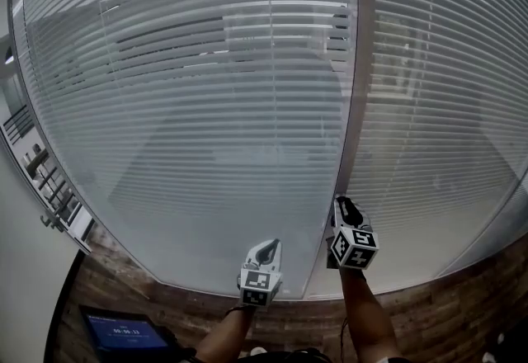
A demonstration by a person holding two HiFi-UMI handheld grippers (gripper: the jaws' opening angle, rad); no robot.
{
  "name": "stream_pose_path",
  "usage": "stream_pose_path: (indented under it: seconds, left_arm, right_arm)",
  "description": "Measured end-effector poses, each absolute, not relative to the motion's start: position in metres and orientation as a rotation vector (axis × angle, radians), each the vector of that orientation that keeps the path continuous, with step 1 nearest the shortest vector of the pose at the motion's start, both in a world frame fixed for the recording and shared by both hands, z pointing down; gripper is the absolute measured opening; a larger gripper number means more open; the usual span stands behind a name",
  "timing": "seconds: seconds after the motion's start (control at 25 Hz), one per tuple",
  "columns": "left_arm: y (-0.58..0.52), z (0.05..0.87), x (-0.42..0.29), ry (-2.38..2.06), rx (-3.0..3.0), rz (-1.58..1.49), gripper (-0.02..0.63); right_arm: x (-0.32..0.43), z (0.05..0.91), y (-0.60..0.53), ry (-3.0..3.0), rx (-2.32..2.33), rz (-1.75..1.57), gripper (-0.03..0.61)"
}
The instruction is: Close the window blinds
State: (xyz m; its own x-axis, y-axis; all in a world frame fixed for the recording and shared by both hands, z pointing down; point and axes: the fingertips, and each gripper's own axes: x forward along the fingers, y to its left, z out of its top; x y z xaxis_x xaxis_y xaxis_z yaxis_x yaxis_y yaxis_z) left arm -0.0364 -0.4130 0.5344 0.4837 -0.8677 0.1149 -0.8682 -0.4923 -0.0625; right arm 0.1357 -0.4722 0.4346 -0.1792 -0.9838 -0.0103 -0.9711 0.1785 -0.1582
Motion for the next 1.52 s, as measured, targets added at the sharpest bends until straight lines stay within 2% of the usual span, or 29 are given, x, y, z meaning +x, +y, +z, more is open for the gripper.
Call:
stream_pose_path:
  seconds: [0.48, 0.76, 0.88, 0.96, 1.0, 1.12, 1.2, 1.28, 1.52]
  left_arm:
    - [-0.410, 0.541, -0.036, -1.560, 2.698, 0.202, 0.000]
    - [-0.406, 0.543, -0.038, -1.564, 2.692, 0.227, 0.000]
    - [-0.405, 0.545, -0.041, -1.562, 2.679, 0.282, 0.000]
    - [-0.408, 0.544, -0.042, -1.579, 2.686, 0.262, 0.000]
    - [-0.410, 0.543, -0.042, -1.589, 2.696, 0.239, 0.000]
    - [-0.411, 0.538, -0.040, -1.579, 2.704, 0.205, 0.000]
    - [-0.411, 0.539, -0.041, -1.580, 2.710, 0.215, 0.000]
    - [-0.412, 0.537, -0.043, -1.603, 2.709, 0.213, 0.000]
    - [-0.411, 0.538, -0.043, -1.594, 2.692, 0.232, 0.000]
  right_arm:
    - [0.136, 0.437, -0.476, 2.417, -2.013, 0.001, 0.115]
    - [0.124, 0.428, -0.469, 2.557, -2.255, 0.634, 0.107]
    - [0.122, 0.426, -0.468, 2.564, -2.340, 0.918, -0.002]
    - [0.126, 0.425, -0.470, 2.548, -2.347, 1.036, -0.002]
    - [0.129, 0.424, -0.470, 2.533, -2.338, 1.002, -0.002]
    - [0.137, 0.426, -0.470, 2.529, -2.237, 0.629, 0.008]
    - [0.138, 0.429, -0.467, 2.523, -2.165, 0.426, 0.087]
    - [0.135, 0.428, -0.464, 2.509, -2.120, 0.307, 0.124]
    - [0.126, 0.434, -0.473, 2.476, -2.085, 0.206, 0.126]
